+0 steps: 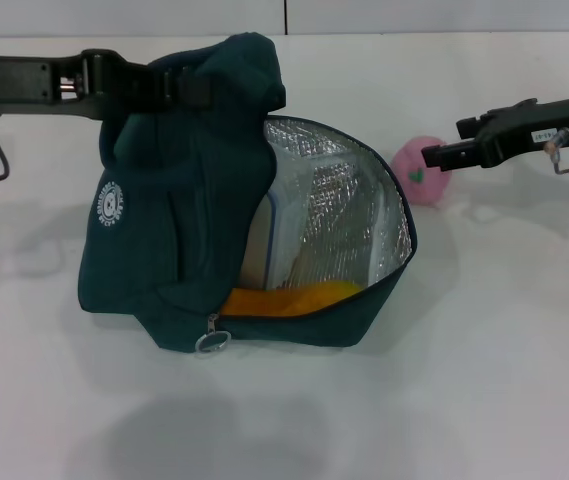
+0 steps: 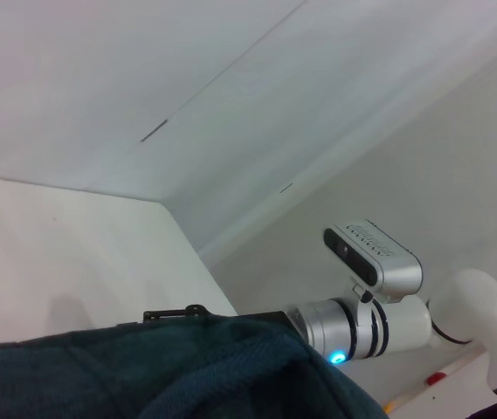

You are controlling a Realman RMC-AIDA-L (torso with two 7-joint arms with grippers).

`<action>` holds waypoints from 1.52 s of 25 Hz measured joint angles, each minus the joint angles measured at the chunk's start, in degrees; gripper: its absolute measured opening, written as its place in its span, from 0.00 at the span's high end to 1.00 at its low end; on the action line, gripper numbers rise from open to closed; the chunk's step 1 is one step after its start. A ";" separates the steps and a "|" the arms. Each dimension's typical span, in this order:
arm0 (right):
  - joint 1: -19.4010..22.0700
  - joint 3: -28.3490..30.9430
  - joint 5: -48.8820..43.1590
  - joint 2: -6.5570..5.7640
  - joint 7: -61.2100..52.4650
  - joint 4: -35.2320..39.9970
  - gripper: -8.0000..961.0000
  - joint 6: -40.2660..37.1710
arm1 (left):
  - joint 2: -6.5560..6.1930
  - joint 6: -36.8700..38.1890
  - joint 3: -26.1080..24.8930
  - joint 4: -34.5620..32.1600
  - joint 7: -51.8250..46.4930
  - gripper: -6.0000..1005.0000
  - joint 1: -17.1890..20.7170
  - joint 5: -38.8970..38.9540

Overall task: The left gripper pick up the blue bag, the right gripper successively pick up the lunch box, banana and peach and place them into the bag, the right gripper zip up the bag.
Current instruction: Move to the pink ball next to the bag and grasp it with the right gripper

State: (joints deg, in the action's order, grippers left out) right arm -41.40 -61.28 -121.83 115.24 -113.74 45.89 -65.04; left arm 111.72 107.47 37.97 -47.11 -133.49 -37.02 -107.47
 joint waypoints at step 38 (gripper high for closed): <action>0.96 -7.09 -2.10 0.16 0.54 0.03 0.75 6.42 | -0.02 -0.69 0.28 0.00 0.75 0.96 -0.32 -0.01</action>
State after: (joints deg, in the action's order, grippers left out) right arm -40.45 -68.38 -123.93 115.40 -113.20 45.92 -58.62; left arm 111.70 106.78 38.25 -47.11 -132.74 -37.35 -107.49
